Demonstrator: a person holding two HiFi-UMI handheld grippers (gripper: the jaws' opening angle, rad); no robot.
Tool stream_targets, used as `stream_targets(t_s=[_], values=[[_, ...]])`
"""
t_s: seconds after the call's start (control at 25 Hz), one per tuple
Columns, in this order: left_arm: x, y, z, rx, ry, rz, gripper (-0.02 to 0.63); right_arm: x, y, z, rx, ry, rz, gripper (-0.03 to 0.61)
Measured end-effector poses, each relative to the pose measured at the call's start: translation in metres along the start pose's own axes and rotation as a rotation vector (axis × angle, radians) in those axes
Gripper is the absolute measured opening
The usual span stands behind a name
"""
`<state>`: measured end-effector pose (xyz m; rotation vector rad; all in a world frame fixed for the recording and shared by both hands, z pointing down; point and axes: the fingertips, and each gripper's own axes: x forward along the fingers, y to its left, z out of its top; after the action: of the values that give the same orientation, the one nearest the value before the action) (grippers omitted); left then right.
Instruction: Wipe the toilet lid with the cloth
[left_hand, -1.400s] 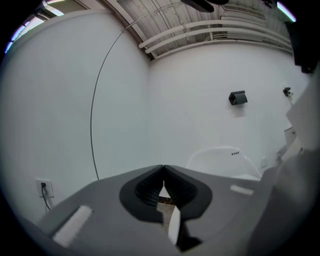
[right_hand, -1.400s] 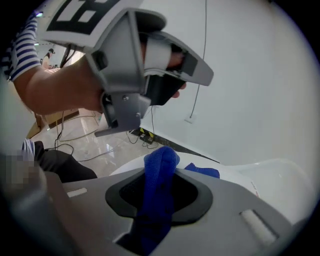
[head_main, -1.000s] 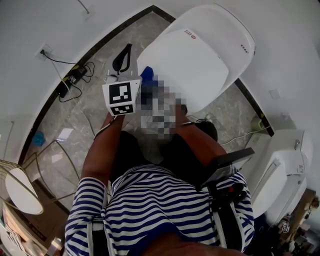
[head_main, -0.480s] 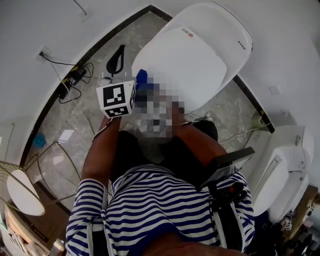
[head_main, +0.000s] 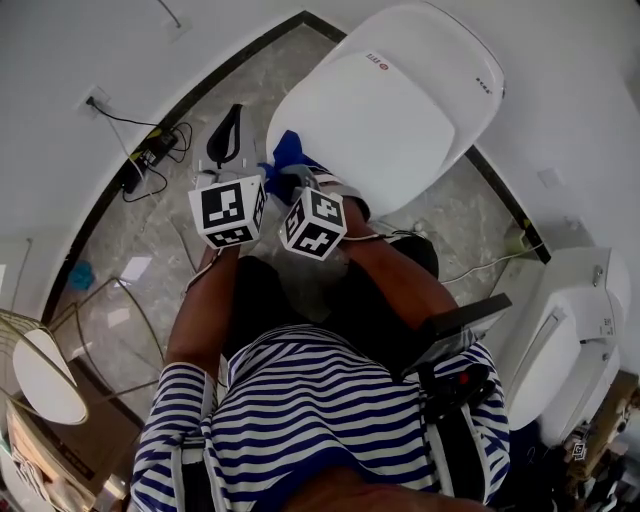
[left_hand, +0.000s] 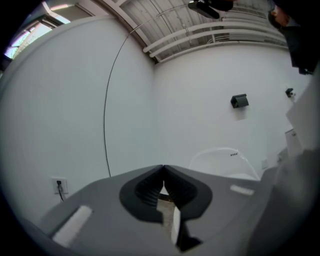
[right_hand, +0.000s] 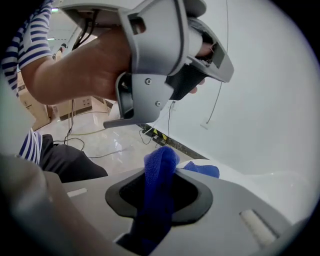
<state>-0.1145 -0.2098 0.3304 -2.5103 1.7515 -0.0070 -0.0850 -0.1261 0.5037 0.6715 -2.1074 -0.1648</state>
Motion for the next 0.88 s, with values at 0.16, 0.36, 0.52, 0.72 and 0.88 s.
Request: stream_targets(t_s=[0.16,0.36,0.52,0.72,0.88], values=[[-0.016,0.002,-0.001,-0.003,-0.001,0.006,0.002,0.000,0.000,0.002,-0.004,-0.010,-0.022,0.112],[-0.035,0.006,0.002,0.010,-0.011,0.018,0.002,-0.018,-0.026,0.006,0.051,-0.074,-0.079,0.112],[-0.041,0.006,0.000,0.015,-0.004,0.018,0.002,-0.046,-0.086,-0.012,0.155,-0.103,-0.171,0.112],[-0.040,0.003,0.000,0.018,-0.001,0.021,0.002,-0.087,-0.182,-0.058,0.274,-0.107,-0.312,0.112],[-0.035,-0.007,-0.002,0.021,0.004,0.009,0.002,-0.120,-0.247,-0.095,0.336,-0.077,-0.418,0.112]])
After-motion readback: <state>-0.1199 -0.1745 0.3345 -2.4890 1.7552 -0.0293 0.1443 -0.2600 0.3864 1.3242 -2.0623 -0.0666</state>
